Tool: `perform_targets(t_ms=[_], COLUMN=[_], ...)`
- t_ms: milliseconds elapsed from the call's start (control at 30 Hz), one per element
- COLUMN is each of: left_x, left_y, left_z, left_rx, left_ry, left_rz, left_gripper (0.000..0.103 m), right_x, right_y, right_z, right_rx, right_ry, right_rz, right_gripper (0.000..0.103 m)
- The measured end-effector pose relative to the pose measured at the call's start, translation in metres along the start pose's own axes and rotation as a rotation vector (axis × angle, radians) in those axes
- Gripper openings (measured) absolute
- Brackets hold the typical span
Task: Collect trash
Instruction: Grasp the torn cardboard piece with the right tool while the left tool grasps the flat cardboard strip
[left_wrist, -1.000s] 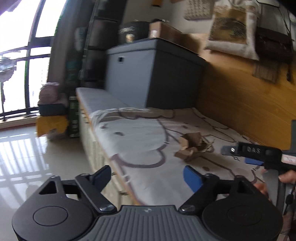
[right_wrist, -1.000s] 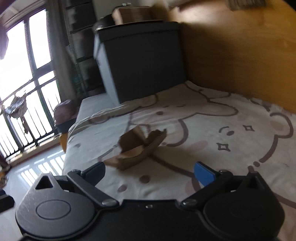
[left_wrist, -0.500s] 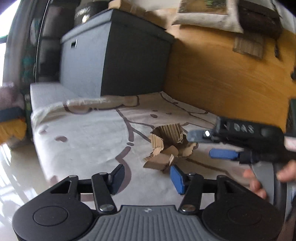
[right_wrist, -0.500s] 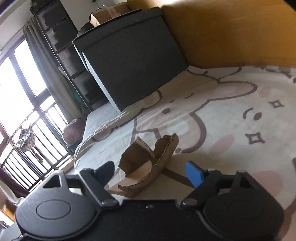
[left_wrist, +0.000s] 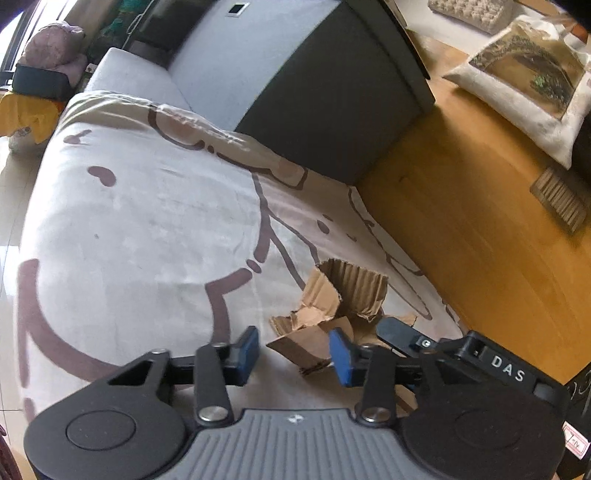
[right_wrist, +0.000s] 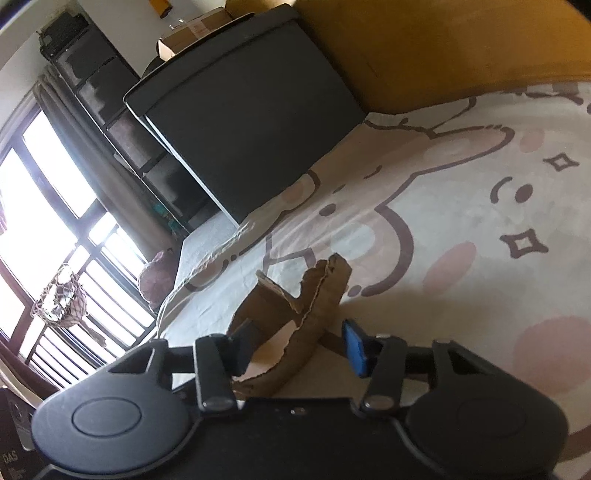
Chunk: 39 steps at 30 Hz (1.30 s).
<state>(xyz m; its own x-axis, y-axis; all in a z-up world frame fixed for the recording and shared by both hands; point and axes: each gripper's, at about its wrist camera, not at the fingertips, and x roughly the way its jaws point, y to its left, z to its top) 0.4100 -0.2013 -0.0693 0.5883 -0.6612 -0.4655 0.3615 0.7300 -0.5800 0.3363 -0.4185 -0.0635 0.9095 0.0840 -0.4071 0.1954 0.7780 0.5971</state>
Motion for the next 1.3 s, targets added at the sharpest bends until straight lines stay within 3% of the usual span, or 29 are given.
perform_targets(t_ms=[133, 200, 300, 600, 1033, 1200, 1300], left_x=[0.002, -0.002, -0.015, -0.071, -0.133, -0.138, -0.139], left_y=[-0.004, -0.008, -0.013, -0.021, -0.008, -0.01, -0.012], left_z=[-0.003, -0.004, -0.005, -0.02, -0.069, -0.079, -0.08], left_rx=[0.001, 0.013, 0.021, 0.005, -0.161, -0.128, -0.086], left_ry=[0.005, 0.006, 0.0, -0.004, 0.134, 0.17, 0.171], left_rz=[-0.01, -0.015, -0.023, -0.031, -0.127, -0.105, -0.084], left_gripper=[0.027, 0.024, 0.019, 0.015, 0.014, 0.015, 0.023], right_x=[0.007, 0.009, 0.009, -0.007, -0.075, -0.106, -0.124], right_y=[-0.01, -0.014, -0.014, 0.001, 0.001, -0.009, -0.01], right_z=[-0.003, -0.004, -0.006, -0.01, -0.005, 0.01, 0.019], right_rx=[0.039, 0.057, 0.047, -0.061, -0.165, -0.249, -0.329], right_ry=[0.02, 0.037, 0.042, 0.026, 0.055, 0.126, 0.206], right_rz=[0.0, 0.0, -0.007, -0.031, -0.105, -0.119, -0.107], right_gripper=[0.032, 0.016, 0.009, 0.005, 0.003, 0.003, 0.003])
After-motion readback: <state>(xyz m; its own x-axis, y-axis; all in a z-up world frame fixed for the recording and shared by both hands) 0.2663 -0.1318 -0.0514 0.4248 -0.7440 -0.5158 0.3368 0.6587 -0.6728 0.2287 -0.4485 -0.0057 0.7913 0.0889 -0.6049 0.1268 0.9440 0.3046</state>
